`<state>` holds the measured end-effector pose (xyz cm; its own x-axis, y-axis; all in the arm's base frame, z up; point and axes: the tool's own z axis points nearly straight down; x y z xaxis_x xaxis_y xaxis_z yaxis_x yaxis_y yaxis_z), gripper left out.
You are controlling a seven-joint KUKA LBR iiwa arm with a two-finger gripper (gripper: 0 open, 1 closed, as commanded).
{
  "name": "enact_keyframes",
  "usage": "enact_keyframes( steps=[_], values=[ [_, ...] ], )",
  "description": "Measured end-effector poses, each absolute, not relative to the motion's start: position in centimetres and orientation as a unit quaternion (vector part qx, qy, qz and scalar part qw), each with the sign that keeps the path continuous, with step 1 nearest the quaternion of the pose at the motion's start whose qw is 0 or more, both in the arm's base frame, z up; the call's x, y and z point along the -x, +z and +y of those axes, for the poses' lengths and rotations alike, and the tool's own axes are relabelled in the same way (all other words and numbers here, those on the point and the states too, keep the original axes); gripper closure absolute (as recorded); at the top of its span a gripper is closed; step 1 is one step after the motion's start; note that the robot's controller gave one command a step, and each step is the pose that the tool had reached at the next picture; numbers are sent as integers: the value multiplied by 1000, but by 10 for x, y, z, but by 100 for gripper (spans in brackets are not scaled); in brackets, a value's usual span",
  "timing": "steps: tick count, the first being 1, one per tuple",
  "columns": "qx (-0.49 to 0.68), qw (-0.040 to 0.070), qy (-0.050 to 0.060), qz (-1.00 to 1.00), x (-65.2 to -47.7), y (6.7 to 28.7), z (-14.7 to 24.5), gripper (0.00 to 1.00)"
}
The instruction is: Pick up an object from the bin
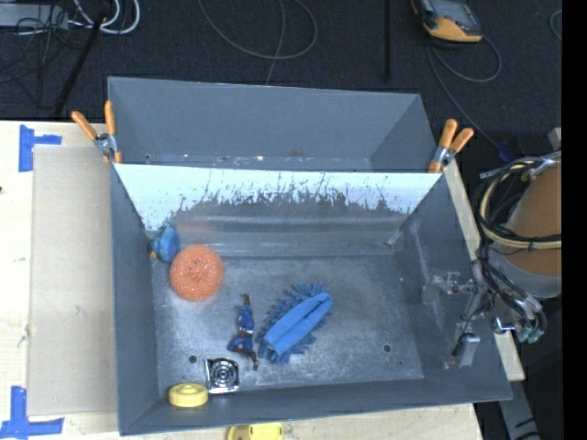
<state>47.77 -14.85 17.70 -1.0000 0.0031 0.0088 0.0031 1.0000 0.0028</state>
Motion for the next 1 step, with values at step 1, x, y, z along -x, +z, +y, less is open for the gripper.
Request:
enact_keyframes(
  steps=[1],
  values=[
    [-1,1,0,-1000,-479,181,-148,0]
  ],
)
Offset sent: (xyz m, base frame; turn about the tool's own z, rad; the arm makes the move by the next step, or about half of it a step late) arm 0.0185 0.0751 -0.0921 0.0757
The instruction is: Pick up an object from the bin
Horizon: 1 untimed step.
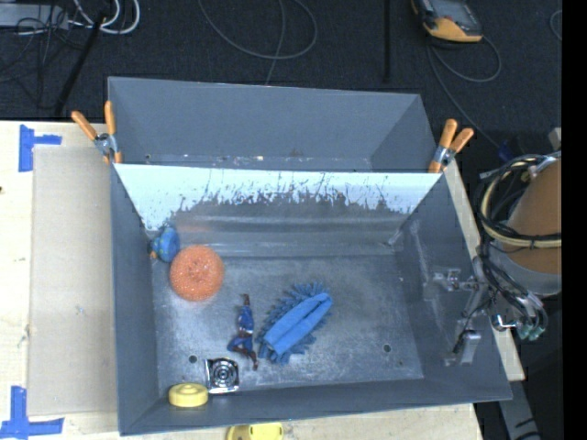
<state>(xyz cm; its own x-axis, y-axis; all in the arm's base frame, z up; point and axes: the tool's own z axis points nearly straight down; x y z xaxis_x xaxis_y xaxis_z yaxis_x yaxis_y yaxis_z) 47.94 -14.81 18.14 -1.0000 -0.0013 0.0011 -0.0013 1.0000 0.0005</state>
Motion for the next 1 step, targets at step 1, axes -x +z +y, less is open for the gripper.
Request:
enact_keyframes(
  steps=[1],
  values=[
    [26,-3,0,-1000,-490,127,-107,0]
  ],
)
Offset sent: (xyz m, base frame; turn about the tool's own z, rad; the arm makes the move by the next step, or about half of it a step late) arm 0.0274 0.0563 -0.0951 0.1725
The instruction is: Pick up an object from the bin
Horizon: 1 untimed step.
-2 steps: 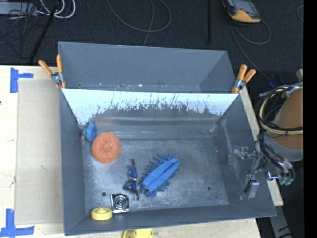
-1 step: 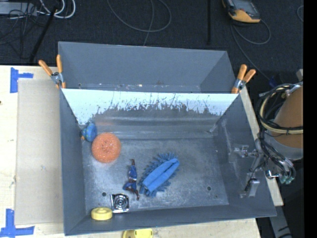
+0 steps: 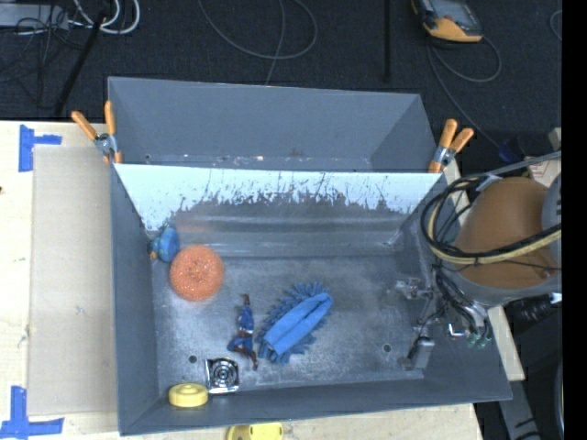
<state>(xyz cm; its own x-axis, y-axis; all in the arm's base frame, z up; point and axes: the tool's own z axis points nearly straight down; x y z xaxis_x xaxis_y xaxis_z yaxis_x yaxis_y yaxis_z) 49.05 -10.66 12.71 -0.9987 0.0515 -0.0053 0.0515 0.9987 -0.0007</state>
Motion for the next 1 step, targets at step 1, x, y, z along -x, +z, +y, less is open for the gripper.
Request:
enact_keyframes(
  steps=[1],
  values=[
    [-76,-1,2,997,-502,92,-86,0]
  ],
)
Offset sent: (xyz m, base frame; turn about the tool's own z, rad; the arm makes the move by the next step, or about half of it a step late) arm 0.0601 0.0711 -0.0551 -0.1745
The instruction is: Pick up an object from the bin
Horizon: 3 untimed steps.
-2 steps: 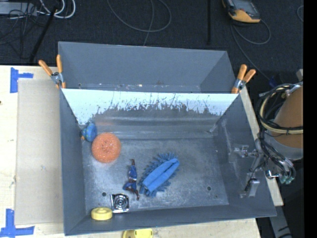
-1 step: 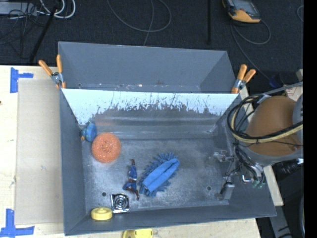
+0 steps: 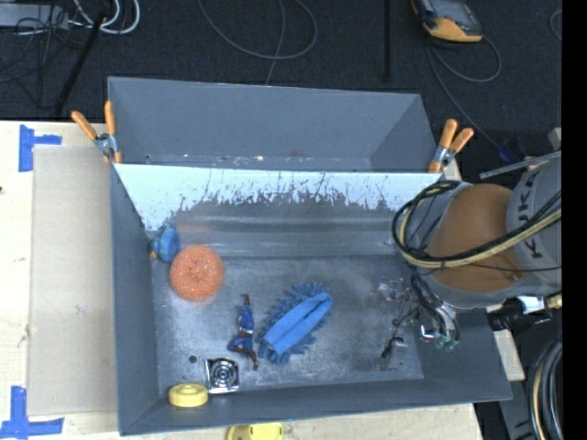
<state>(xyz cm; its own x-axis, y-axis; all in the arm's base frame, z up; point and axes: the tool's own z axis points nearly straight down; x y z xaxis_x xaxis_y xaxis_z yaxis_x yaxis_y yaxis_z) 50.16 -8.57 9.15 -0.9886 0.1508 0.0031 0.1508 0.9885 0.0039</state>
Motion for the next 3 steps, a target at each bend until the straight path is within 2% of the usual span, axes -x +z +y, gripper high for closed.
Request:
enact_keyframes(
  steps=[1,2,3],
  values=[
    [21,0,1,-1000,-526,81,-67,0],
    [-58,0,0,-998,-530,77,-46,0],
    [22,0,0,-1000,-546,72,-17,0]
  ],
)
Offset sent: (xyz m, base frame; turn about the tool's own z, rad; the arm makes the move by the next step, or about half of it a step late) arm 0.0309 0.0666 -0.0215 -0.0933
